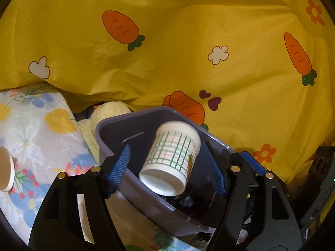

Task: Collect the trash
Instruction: 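Return both tools to the table and grasp the red candy wrapper with the right tool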

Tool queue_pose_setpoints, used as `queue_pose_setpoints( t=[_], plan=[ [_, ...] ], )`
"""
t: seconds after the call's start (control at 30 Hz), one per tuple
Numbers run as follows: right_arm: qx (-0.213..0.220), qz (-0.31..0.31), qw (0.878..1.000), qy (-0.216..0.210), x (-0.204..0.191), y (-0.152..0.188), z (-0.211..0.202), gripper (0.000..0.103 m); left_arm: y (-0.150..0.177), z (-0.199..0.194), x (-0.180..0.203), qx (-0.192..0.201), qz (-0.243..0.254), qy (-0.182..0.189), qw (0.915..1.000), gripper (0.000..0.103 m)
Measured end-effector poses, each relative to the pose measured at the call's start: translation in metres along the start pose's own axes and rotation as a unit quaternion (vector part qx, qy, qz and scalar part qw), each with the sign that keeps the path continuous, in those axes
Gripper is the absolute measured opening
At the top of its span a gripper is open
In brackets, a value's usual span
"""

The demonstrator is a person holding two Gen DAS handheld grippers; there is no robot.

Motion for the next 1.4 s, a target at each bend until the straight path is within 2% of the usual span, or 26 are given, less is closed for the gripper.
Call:
queue_pose_setpoints(
  t=[0.07, 0.13, 0.17, 0.3, 0.4, 0.7, 0.87, 1.23, 1.4],
  plan=[
    [0.004, 0.001, 1.000, 0.002, 0.000, 0.000, -0.002, 0.043, 0.000, -0.008, -0.007, 0.009, -0.009, -0.009, 0.9999, 0.088],
    [0.007, 0.001, 1.000, 0.004, 0.000, 0.000, -0.005, 0.047, 0.000, -0.018, -0.012, 0.014, -0.010, -0.026, 0.9995, 0.092],
    [0.009, 0.001, 1.000, 0.005, -0.001, 0.000, -0.007, 0.052, 0.001, -0.024, -0.014, 0.015, -0.008, -0.036, 0.9992, 0.094],
    [0.022, 0.001, 1.000, 0.004, -0.007, 0.000, -0.019, 0.076, 0.008, -0.056, -0.023, 0.026, 0.004, -0.084, 0.9961, 0.097],
    [0.027, -0.001, 1.000, 0.001, -0.016, 0.002, -0.028, 0.084, 0.016, -0.084, -0.031, 0.033, 0.007, -0.120, 0.9923, 0.097],
    [0.038, 0.000, 0.999, -0.017, -0.046, 0.009, -0.070, 0.087, 0.042, -0.181, -0.046, 0.064, 0.019, -0.209, 0.9756, 0.097],
    [0.029, -0.002, 0.998, -0.060, -0.079, 0.027, -0.096, 0.087, 0.067, -0.235, -0.061, 0.079, 0.009, -0.254, 0.9641, 0.097],
    [-0.012, -0.059, 0.981, -0.182, -0.183, 0.079, -0.136, 0.087, 0.133, -0.335, -0.127, 0.081, -0.053, -0.364, 0.9261, 0.097],
    [-0.045, -0.093, 0.969, -0.224, -0.236, 0.112, -0.138, 0.087, 0.172, -0.381, -0.169, 0.071, -0.085, -0.426, 0.8980, 0.097]
  ],
)
Point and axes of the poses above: each gripper's, at about its wrist camera, not at the fingertips, and z roughly the way its jaws point, x to its right, y to its underside, the point moved 7 cm from there along z, roughly the way its jaws point, and after that the axes turned 8 degrees about z, right-handed, at the moved point
